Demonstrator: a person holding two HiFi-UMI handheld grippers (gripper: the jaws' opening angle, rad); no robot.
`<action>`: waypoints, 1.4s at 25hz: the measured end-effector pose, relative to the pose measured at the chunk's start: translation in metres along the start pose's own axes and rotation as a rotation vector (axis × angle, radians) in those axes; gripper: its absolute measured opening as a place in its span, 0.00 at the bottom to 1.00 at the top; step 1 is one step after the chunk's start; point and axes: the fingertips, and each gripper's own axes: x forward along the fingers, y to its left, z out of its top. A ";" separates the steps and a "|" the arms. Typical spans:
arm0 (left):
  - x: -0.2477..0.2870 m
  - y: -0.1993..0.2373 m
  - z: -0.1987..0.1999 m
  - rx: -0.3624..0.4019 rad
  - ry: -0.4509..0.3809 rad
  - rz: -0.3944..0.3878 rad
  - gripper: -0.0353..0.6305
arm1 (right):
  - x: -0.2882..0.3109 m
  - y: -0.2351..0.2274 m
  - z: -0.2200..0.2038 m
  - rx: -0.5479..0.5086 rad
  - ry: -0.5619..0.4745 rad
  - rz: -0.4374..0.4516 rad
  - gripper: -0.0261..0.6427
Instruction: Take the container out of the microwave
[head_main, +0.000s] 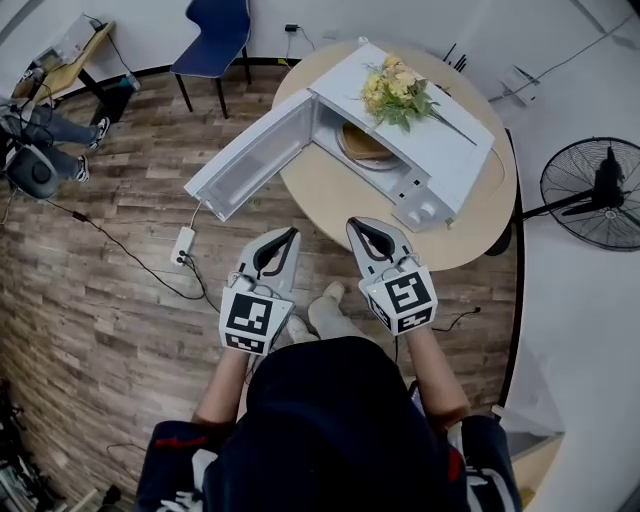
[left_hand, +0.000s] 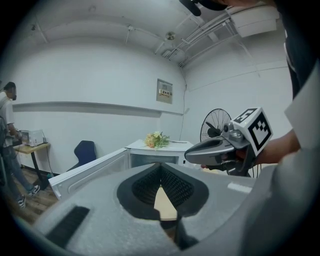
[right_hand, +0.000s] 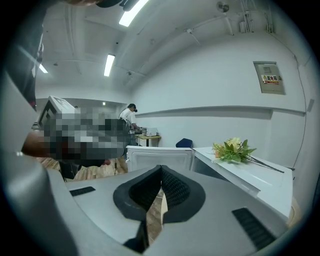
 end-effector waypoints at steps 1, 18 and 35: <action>0.008 0.000 0.001 0.002 0.003 -0.004 0.07 | 0.003 -0.007 -0.002 0.004 0.002 0.000 0.05; 0.123 0.010 0.022 0.016 0.028 -0.011 0.07 | 0.044 -0.099 0.000 -0.002 -0.015 0.057 0.05; 0.162 0.044 0.006 0.050 0.110 -0.171 0.07 | 0.090 -0.107 -0.038 0.061 0.119 -0.033 0.05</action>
